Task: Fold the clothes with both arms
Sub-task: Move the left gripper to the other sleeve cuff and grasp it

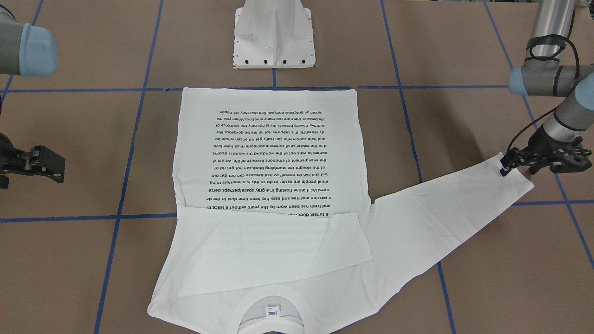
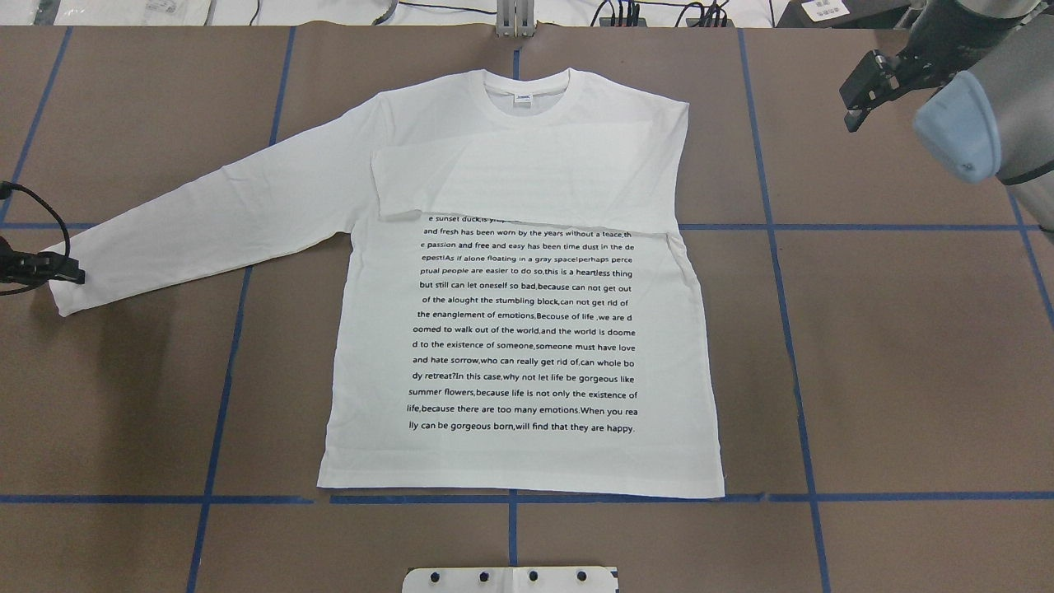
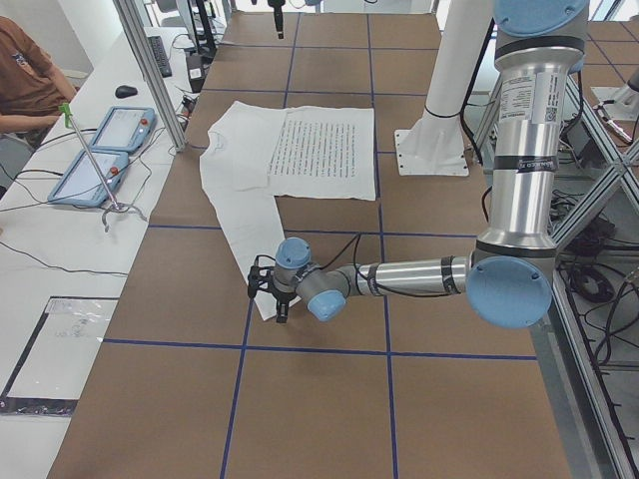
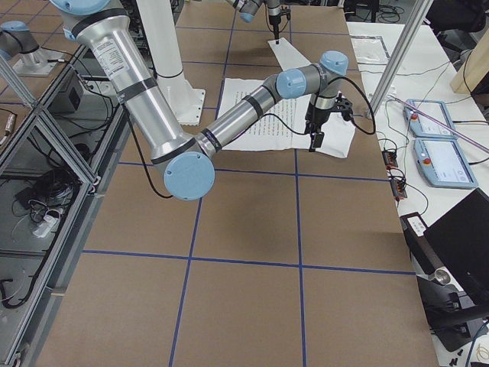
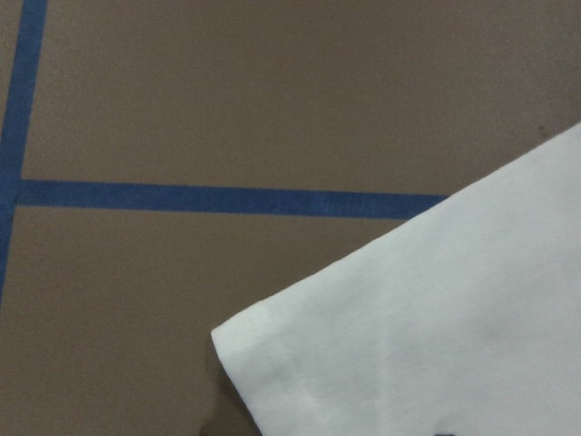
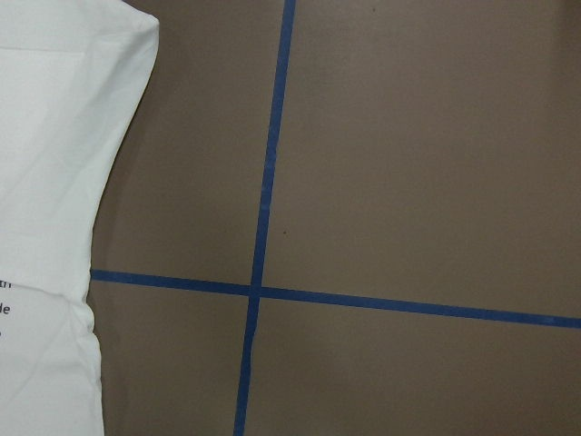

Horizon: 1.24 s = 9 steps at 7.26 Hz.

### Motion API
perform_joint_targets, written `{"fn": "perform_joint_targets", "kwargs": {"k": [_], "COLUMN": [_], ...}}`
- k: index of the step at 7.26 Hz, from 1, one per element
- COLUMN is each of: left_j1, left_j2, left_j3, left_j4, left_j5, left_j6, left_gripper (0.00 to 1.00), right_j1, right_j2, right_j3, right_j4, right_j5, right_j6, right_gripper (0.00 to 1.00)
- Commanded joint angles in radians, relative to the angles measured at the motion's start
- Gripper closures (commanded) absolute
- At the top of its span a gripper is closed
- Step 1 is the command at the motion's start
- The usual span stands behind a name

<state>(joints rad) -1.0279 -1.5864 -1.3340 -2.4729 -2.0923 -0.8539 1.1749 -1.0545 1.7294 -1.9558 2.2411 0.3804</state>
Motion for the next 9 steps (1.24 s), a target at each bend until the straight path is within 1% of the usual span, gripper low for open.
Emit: {"fn": "perform_joint_targets", "kwargs": {"k": [1,4,6,7,8,9], "left_j1": [0.002,0.0,0.0,0.002,0.002,0.008], "left_j2": [-0.001,-0.001,0.009,0.008,-0.003,-0.036], "left_j3": [-0.01,-0.056,-0.132,-0.202,-0.29,-0.351], "left_j4": [0.0,0.011,0.043,0.105,0.2,0.274], "left_j5": [0.0,-0.003,-0.009,-0.011,-0.015,-0.044], "left_j6": [-0.002,-0.011,-0.031,-0.052,-0.079,-0.083], "left_gripper": [1.0,1.0,1.0,1.0,1.0,1.0], "right_j1": [0.002,0.005,0.005,0.006,0.006,0.006], "right_j2": [-0.004,-0.005,-0.013,-0.022,-0.06,-0.106], "right_j3": [0.002,0.002,0.002,0.009,0.041,0.086], "right_j4": [0.0,0.0,0.0,0.0,0.002,0.002], "right_j5": [0.0,0.0,0.0,0.0,-0.004,-0.006], "right_j6": [0.0,0.0,0.0,0.0,0.0,0.003], "right_gripper": [0.0,0.0,0.0,0.0,0.0,0.0]}}
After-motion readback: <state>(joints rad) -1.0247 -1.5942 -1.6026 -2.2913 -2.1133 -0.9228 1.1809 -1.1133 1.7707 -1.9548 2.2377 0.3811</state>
